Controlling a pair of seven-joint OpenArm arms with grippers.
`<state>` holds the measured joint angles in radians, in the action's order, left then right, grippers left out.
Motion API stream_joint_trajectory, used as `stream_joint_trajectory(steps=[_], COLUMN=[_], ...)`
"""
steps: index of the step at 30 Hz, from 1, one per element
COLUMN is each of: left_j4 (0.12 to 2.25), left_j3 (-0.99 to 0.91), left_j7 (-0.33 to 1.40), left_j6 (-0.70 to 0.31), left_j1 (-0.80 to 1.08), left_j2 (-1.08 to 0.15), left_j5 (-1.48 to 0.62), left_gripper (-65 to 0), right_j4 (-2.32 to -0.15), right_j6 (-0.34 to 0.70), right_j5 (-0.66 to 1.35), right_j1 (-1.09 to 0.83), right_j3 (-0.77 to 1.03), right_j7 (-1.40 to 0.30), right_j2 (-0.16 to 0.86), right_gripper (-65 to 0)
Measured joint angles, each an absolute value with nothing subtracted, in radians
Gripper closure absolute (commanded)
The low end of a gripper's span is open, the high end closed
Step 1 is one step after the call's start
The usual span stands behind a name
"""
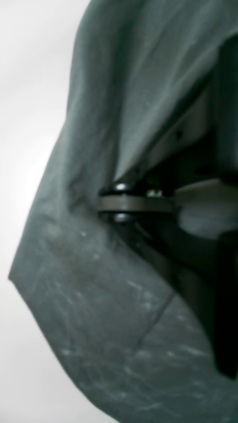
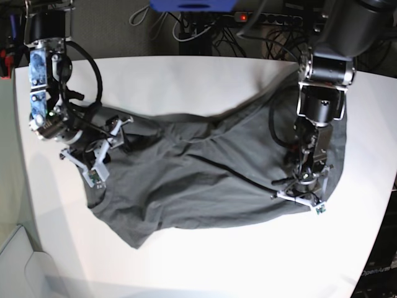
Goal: Layout the t-shirt on the table in an organized manner, then fold the t-shirt properly
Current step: 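Drag the shirt corner with the right gripper away from the left gripper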
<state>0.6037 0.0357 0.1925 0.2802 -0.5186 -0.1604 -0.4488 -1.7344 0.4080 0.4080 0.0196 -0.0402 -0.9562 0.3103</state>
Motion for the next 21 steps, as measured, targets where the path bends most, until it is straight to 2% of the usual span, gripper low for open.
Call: stream_joint_trajectory(steps=[11, 13, 19, 21], left_j4=[0.604, 0.604, 0.604, 0.604], left_j3=[0.036, 0.036, 0.036, 0.036], left_j7=[0.193, 0.192, 0.190, 0.190], left_j6=[0.281, 0.280, 0.281, 0.281], left_j1=[-0.519, -0.519, -0.519, -0.519], left_j2=[-0.160, -0.160, -0.160, -0.159], left_j5=[-0.448, -0.448, -0.448, -0.448], left_gripper=[-0.8, -0.8, -0.8, -0.8], right_j4=[-1.562, -1.531, -1.480, -1.486], right_j6=[0.412, 0.412, 0.412, 0.412], right_j5=[0.409, 0.408, 0.409, 0.408], right_j1=[0.067, 0.070, 0.068, 0.066], right_j3=[-0.041, -0.053, -0.145, -0.145], right_j7=[-0.893, -0.891, -0.852, -0.852], right_j2=[0.310, 0.310, 0.305, 0.305], right_gripper=[-34.4, -29.4, -2.3, 0.0])
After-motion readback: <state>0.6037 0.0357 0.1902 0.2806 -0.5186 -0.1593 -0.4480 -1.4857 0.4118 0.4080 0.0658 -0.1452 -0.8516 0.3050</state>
